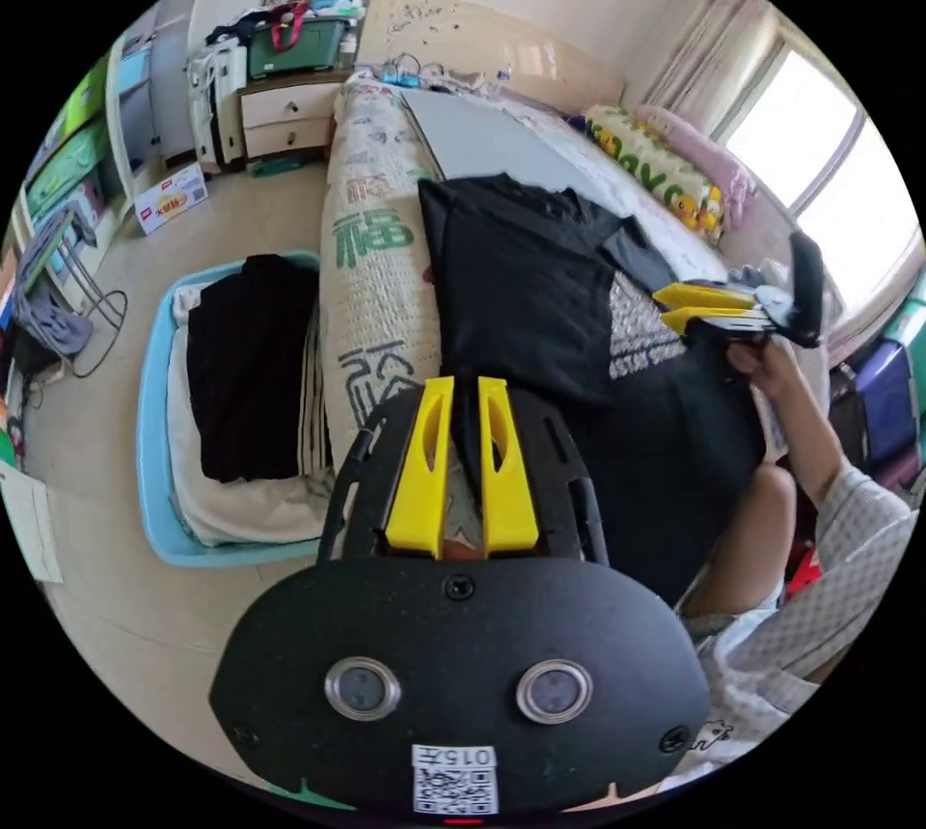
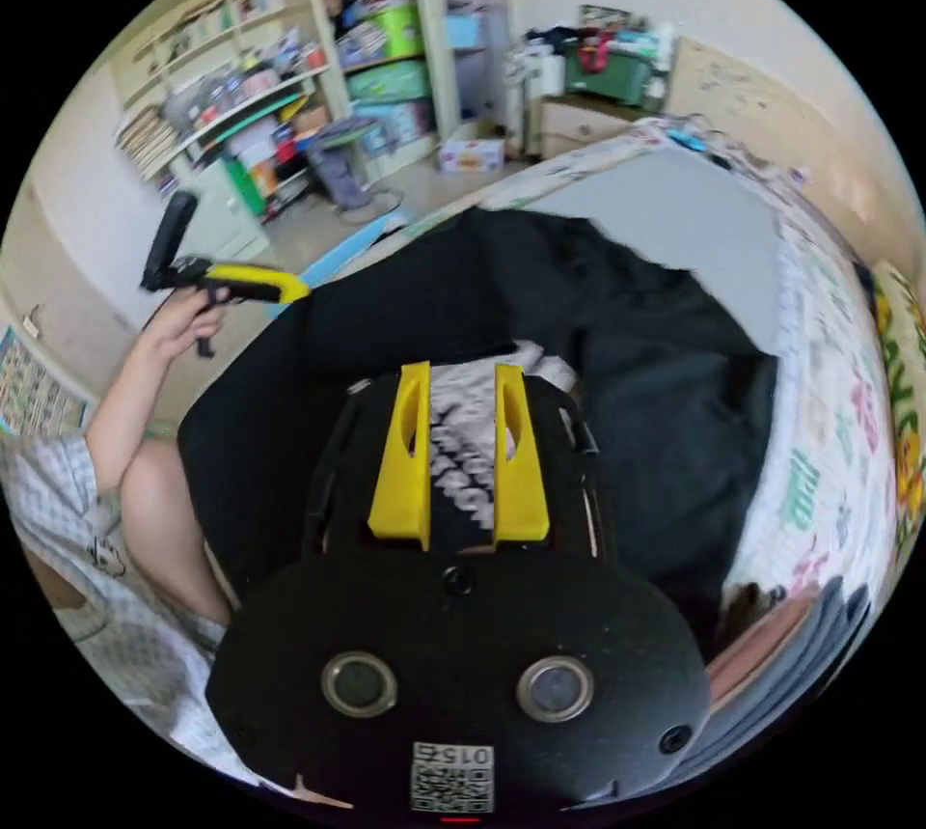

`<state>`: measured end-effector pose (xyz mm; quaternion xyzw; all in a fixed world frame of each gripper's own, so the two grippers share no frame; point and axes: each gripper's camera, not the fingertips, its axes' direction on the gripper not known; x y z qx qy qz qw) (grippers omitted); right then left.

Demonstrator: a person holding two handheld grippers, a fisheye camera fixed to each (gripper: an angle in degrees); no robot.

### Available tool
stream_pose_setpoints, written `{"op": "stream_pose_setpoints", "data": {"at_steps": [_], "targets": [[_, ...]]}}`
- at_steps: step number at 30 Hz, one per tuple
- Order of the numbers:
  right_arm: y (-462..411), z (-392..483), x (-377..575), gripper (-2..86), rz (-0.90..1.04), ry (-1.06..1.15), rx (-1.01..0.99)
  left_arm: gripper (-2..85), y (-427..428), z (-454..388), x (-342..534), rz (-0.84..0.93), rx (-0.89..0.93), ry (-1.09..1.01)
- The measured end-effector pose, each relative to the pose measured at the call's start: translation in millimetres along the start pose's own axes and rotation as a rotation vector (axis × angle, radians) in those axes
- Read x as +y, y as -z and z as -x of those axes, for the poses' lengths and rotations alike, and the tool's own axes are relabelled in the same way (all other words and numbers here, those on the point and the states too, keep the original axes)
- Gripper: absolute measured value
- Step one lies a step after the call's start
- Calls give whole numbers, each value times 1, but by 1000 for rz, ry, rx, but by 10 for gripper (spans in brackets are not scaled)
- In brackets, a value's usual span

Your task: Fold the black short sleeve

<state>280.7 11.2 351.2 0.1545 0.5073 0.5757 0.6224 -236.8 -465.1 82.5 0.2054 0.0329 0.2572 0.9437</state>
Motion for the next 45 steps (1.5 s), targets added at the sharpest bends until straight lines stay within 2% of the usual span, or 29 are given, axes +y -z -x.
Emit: {"op": "stream_pose_setpoints", "data": {"at_steps": [2, 6, 9, 11, 14, 20, 23, 29, 37, 41, 45], "targets": [[5, -58, 3, 95, -32, -106, 51, 67, 11, 12, -18, -81, 45, 36], [-18, -162, 4, 110, -93, -343, 43, 99, -8, 3, -102, -53, 8, -55], [-54, -209, 6, 121, -92, -445, 61, 125, -41, 11, -164, -56, 112, -5], [-76, -226, 6, 133, -54, -481, 135, 138, -64, 19, -197, -37, 118, 36], [-100, -244, 10, 147, -52, -518, 252, 145, -104, 40, -231, 51, -8, 112], [-164, -266, 9, 146, 74, -498, 203, 123, -150, 63, -246, 175, 24, 96], [-180, -266, 17, 115, 44, -526, 221, 70, -150, 71, -246, 155, 130, 100], [-196, -252, 29, 45, 67, -469, 191, 21, -127, 53, -241, 113, 18, 52], [-95, -183, 77, 34, -120, -383, 97, 9, -5, -24, -210, -23, 61, -162], [-17, -118, 159, 34, -156, -269, 16, 8, 79, -72, -129, -65, 103, -332], [1, -47, 265, 34, -17, -85, -33, 7, 116, -101, -1, -3, 177, -493]]}}
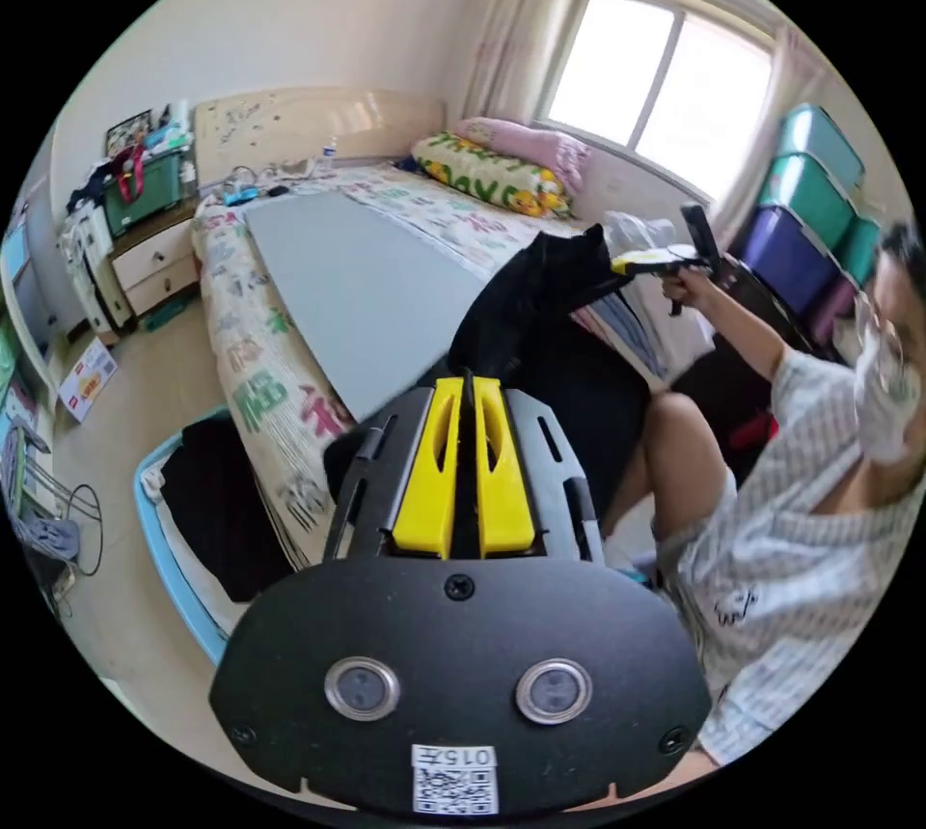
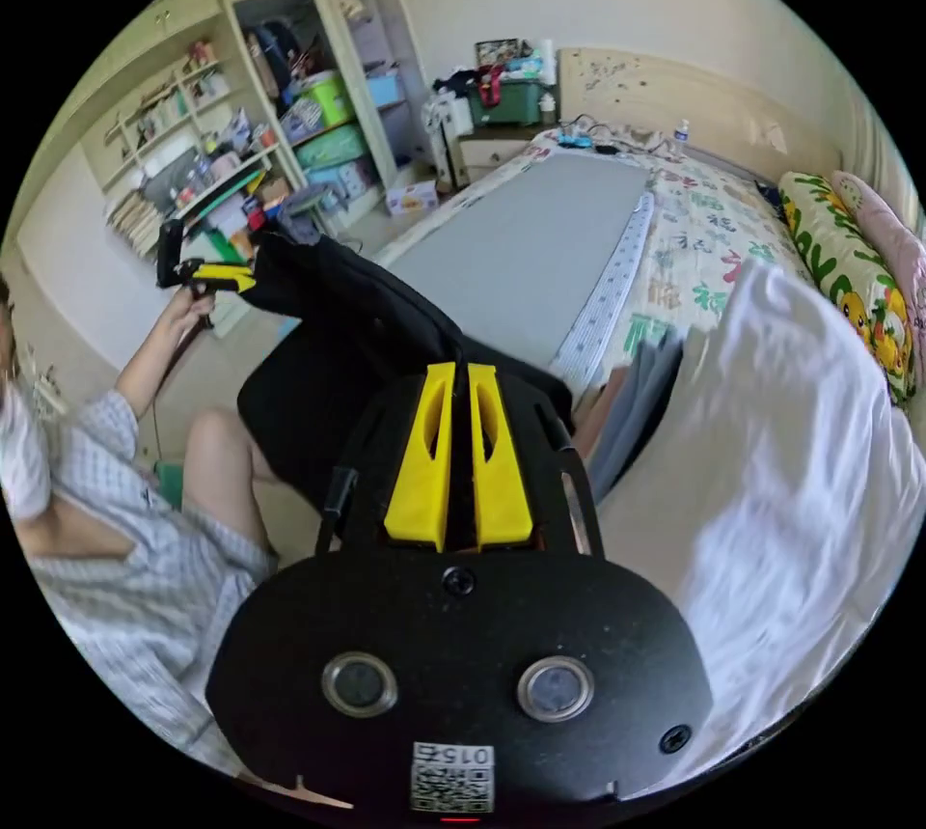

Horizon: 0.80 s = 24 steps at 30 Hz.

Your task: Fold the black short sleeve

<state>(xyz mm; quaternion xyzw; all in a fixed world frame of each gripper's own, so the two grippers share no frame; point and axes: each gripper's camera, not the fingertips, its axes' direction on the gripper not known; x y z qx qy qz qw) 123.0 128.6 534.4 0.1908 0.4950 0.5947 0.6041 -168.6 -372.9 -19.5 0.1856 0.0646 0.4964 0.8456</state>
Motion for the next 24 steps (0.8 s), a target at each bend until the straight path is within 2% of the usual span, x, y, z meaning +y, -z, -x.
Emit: {"op": "stream_pose_setpoints", "data": {"at_steps": [5, 9, 16, 19, 21, 24], "targets": [[-59, 39, 96, 35, 306, 64, -92, 4, -40, -51, 113, 196, 95, -9], [-91, 66, 119, 24, 414, 140, 20, 3, -62, -67, 146, 268, 41, -6], [-88, 83, 124, 32, 403, 155, 76, 22, -37, -90, 145, 212, -11, -68], [-100, 63, 133, 55, 498, 40, -59, 73, -56, -79, 156, 393, 7, -5], [-83, 49, 137, 61, 432, -46, -133, 104, -44, -75, 173, 438, 126, 0], [-58, 27, 131, 108, 243, -168, -117, 110, -5, -49, 181, 293, 51, 139]]}}
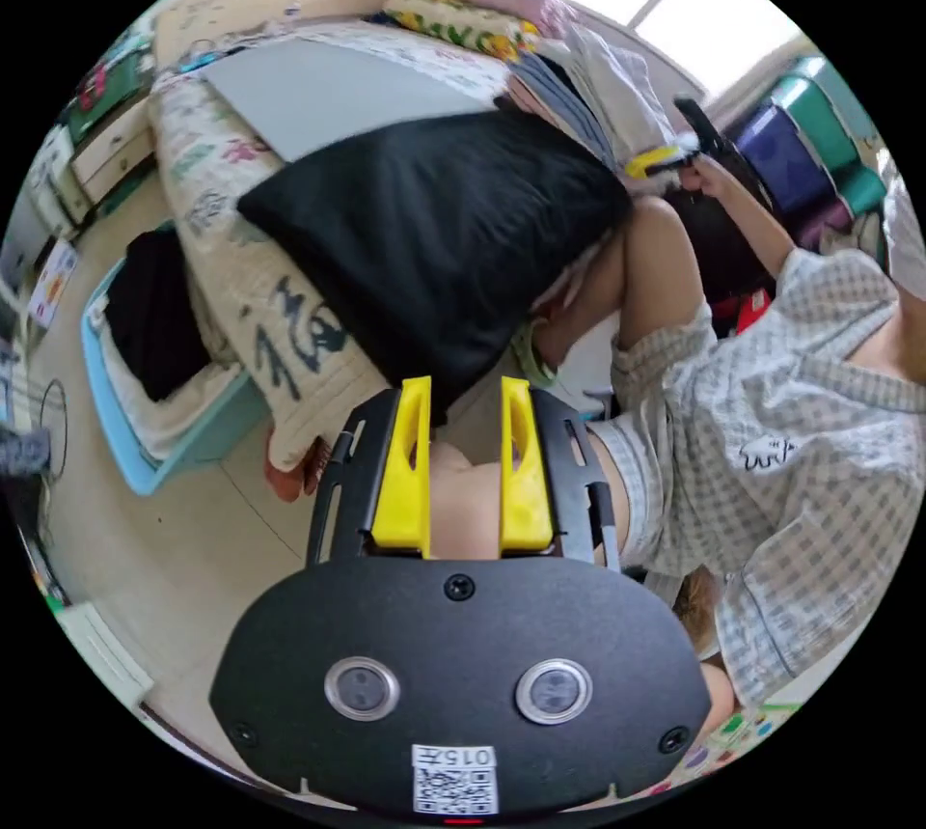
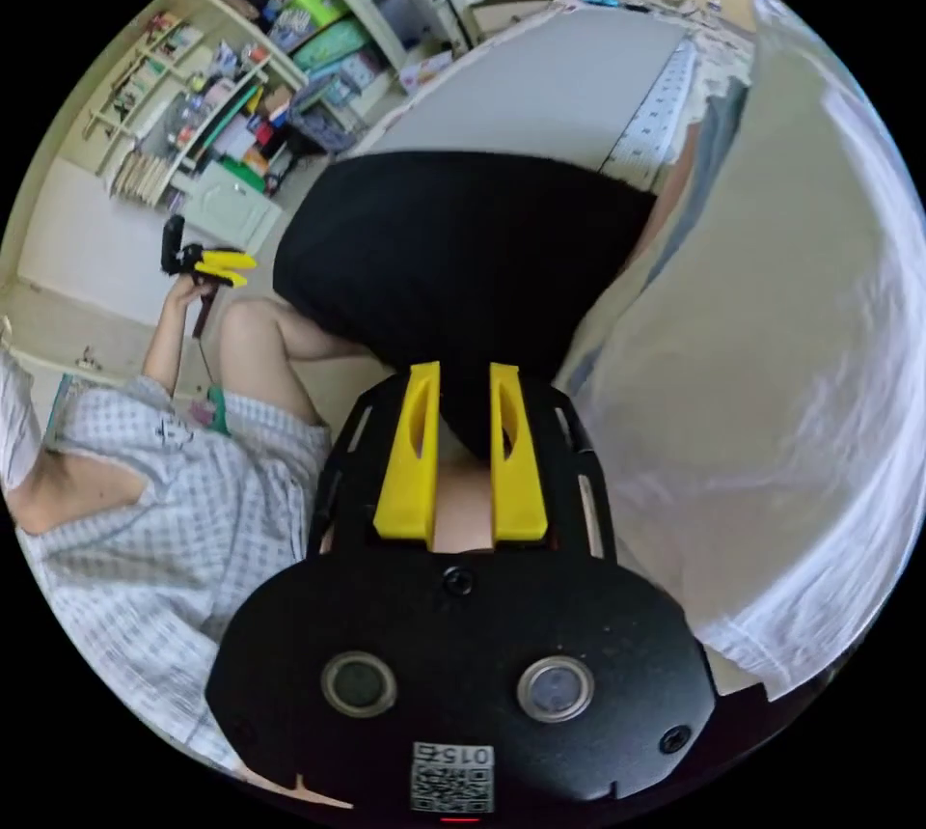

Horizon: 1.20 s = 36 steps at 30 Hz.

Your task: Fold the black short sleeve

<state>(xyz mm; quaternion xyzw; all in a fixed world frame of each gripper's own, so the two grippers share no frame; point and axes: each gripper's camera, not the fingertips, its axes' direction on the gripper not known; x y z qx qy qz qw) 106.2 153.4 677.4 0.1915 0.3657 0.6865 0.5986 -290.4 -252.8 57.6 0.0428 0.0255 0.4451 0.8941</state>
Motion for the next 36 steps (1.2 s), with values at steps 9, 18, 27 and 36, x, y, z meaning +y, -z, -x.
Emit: {"op": "stream_pose_setpoints", "data": {"at_steps": [9, 18, 27, 36], "targets": [[-10, -50, -68, 135, -304, -275, 59, 161, 5, 123, -58, -494, 2, 535], [-32, -68, -65, 103, -205, -352, 262, 96, -53, 182, -73, -421, 62, 622], [3, -49, -44, -3, -239, -347, 241, 29, -56, 190, -63, -472, 143, 539], [90, 14, -24, -8, -467, -282, 404, 8, -30, 150, -71, -599, -68, 466]]}}
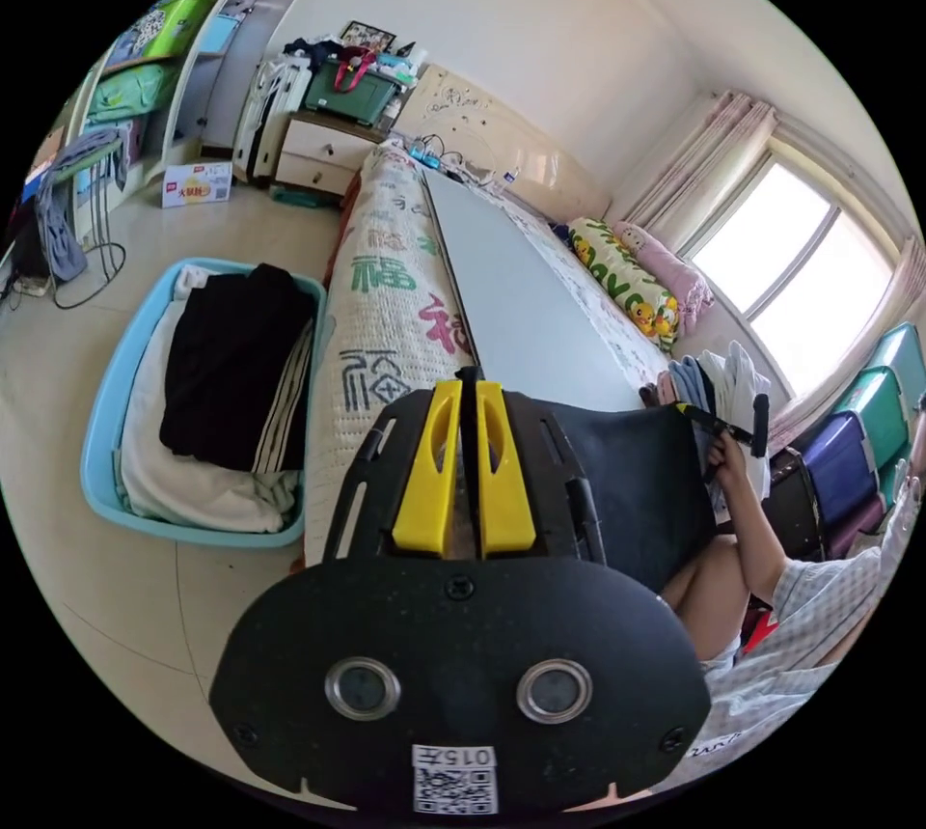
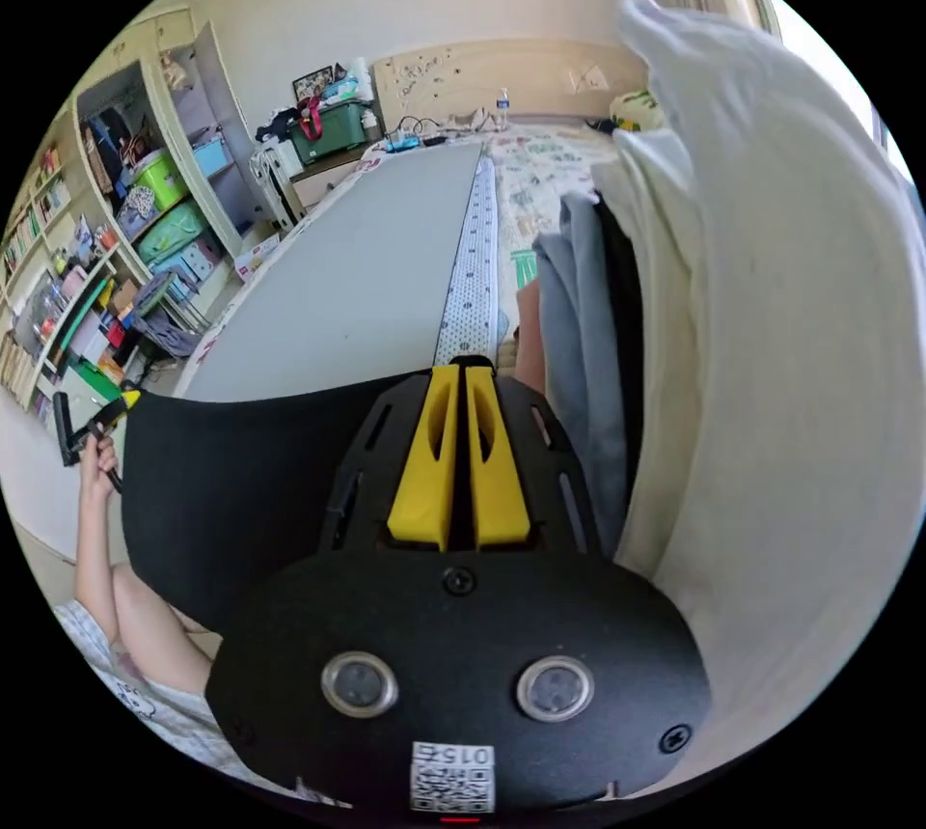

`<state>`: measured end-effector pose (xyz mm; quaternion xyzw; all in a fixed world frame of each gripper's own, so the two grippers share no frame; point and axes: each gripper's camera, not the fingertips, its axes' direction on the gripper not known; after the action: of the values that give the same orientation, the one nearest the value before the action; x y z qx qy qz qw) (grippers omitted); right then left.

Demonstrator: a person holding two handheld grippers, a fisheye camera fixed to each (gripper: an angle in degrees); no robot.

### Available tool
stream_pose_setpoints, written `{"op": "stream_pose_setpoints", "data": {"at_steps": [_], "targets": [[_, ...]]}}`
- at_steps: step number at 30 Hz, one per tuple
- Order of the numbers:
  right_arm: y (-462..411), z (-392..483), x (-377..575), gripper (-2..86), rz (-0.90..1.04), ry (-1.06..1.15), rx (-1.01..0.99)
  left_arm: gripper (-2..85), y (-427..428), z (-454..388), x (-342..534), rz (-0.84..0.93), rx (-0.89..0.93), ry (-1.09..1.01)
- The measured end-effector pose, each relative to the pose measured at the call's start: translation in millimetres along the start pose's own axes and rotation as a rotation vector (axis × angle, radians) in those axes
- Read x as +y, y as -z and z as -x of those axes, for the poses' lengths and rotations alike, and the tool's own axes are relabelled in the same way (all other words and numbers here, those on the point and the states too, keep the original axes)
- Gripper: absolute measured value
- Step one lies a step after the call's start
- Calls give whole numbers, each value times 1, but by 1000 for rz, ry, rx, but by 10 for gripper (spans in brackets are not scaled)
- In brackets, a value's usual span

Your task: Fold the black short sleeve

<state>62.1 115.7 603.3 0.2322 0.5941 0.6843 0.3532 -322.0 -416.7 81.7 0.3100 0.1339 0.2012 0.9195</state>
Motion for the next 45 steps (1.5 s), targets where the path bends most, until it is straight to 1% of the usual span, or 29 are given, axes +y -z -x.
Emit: {"op": "stream_pose_setpoints", "data": {"at_steps": [2, 4, 7, 11, 14, 16, 18, 21, 25, 28, 31, 35, 36, 37, 39, 40, 42, 45], "targets": [[16, 9, -5, -8, -41, 20, 46, 7, 3, -4, -1, -46, 0, 7], [31, 10, -12, -8, -82, -2, 47, 6, 7, -10, -3, -102, -3, 3], [55, 8, -27, -7, -147, -37, 60, 3, 10, -26, -9, -184, -45, -42], [79, 25, -52, -4, -222, 5, 152, 3, 7, -44, -18, -262, -114, -109], [76, 29, -74, 0, -190, 22, 171, 4, -6, -46, -25, -246, -164, -126], [63, 27, -87, 3, -107, 27, 170, 6, -19, -42, -29, -197, -174, -101], [44, 21, -104, 14, 21, 24, 155, 10, -41, -29, -34, -88, -182, -26], [45, 10, -123, 45, 122, -18, 195, 13, -57, -13, -34, -14, -225, 53], [93, -4, -146, 27, 55, -96, 161, 15, -34, 5, -32, -113, -233, 142], [145, 9, -162, 4, -54, -74, 124, 20, -14, 20, -30, -173, -158, 193], [191, 52, -169, 0, -150, 59, 41, 37, -15, 32, -29, -148, -82, 217], [227, 156, -157, 5, -179, 406, -155, 58, -30, 35, -36, -68, -13, 204], [232, 190, -152, 11, -163, 532, -213, 60, -35, 33, -39, -44, 3, 191], [234, 208, -150, 14, -145, 593, -236, 61, -37, 33, -41, -32, 11, 184], [244, 274, -142, 66, -49, 769, -342, 66, -49, 32, -45, 16, 35, 178], [247, 288, -140, 75, -27, 797, -380, 67, -52, 32, -46, 25, 38, 179], [256, 334, -132, 94, 46, 854, -530, 69, -64, 33, -48, 73, 44, 187], [265, 372, -125, 96, 55, 830, -617, 68, -76, 28, -52, 132, 16, 170]]}}
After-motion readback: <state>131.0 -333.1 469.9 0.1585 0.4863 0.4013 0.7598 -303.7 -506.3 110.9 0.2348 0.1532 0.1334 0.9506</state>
